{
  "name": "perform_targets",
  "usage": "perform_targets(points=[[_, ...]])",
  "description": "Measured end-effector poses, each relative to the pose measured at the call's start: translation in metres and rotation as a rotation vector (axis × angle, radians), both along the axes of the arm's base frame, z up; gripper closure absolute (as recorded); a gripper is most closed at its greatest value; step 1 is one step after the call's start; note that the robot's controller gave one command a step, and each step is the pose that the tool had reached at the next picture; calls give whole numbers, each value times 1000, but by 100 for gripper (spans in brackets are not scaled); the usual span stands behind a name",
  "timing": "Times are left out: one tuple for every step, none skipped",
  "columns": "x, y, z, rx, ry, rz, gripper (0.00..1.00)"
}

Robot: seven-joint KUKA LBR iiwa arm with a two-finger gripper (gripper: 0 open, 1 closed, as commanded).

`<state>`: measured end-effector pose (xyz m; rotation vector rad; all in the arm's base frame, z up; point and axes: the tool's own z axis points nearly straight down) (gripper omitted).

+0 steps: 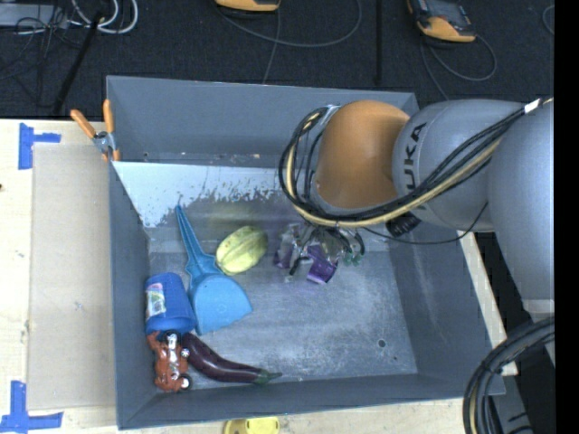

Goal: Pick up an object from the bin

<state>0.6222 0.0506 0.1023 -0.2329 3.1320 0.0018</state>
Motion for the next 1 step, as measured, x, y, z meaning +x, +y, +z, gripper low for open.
perform_targets(points=[[-11,-2,168,0,-9,-69,100]])
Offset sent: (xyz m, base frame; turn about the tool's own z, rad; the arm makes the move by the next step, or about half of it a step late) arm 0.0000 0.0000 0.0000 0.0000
